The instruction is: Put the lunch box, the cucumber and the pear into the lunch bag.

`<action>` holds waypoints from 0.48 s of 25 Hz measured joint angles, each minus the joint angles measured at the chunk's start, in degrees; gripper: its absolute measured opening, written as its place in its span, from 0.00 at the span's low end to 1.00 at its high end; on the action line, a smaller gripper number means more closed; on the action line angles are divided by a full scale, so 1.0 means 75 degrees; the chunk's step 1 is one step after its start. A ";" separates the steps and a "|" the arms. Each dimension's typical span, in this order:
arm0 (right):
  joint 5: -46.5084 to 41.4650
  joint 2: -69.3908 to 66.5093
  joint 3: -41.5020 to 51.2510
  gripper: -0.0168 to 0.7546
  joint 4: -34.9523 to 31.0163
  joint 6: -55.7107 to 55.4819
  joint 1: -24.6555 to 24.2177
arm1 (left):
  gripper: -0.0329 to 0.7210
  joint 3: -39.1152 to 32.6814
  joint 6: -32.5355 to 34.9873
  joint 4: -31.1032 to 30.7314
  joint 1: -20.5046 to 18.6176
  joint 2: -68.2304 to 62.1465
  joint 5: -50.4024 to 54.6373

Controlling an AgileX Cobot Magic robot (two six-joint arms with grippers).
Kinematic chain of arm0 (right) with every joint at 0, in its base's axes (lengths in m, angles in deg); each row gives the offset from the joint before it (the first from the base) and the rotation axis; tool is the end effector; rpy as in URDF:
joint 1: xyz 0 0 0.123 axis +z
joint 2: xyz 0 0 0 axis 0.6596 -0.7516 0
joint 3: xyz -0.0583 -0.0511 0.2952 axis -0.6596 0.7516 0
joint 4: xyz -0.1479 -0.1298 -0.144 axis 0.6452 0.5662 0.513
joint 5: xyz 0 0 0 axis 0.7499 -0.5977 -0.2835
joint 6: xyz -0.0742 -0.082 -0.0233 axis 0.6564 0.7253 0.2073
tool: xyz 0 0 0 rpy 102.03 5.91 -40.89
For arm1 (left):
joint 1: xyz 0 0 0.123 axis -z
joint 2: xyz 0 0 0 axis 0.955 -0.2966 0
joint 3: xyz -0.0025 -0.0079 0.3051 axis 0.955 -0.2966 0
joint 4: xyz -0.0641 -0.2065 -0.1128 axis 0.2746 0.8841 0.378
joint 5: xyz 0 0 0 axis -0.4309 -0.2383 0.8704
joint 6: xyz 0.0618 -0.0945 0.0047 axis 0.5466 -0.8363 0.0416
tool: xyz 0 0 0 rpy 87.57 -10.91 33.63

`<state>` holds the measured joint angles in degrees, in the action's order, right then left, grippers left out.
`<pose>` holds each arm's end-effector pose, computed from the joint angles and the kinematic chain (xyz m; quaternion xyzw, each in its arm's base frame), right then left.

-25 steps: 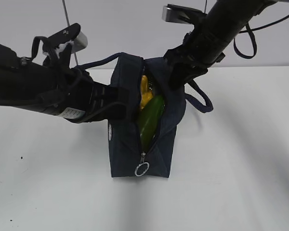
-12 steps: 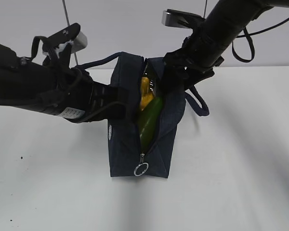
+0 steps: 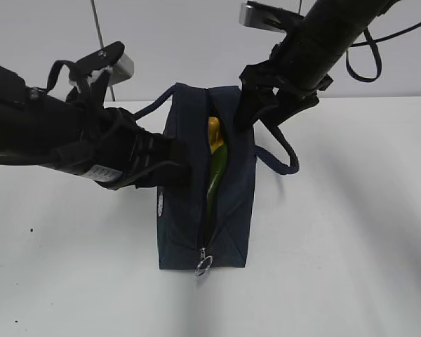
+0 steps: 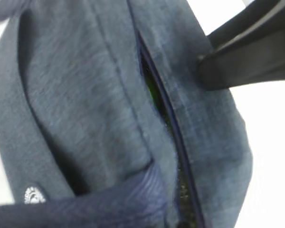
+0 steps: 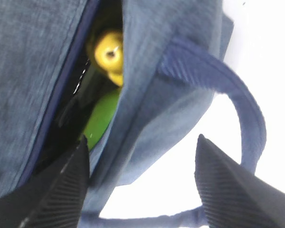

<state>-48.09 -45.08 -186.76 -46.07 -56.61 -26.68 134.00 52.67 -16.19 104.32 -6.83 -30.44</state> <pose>0.4021 0.1535 0.2791 -0.2517 0.9334 0.2148 0.1389 0.2552 -0.2014 0.2466 0.1788 0.8973 -0.2968 0.2736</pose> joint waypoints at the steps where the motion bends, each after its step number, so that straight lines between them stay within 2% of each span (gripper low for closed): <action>1: -0.0106 0.0045 0.0000 0.71 0.0000 0.0000 0.0000 | 0.40 0.0000 0.0000 -0.0073 0.0000 0.0007 0.0056; 5: -0.0262 0.0230 0.0000 0.71 0.0015 0.0000 0.0000 | 0.49 0.0000 0.0000 -0.0472 0.0000 0.0104 0.0283; 12: -0.0281 0.0660 0.0000 0.71 0.0029 -0.0003 0.0000 | 0.52 0.0006 0.0113 -0.1113 0.0000 0.0402 0.0808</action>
<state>-50.20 -40.13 -186.76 -45.85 -56.62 -26.68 134.05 53.51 -24.54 104.32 -3.81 -24.38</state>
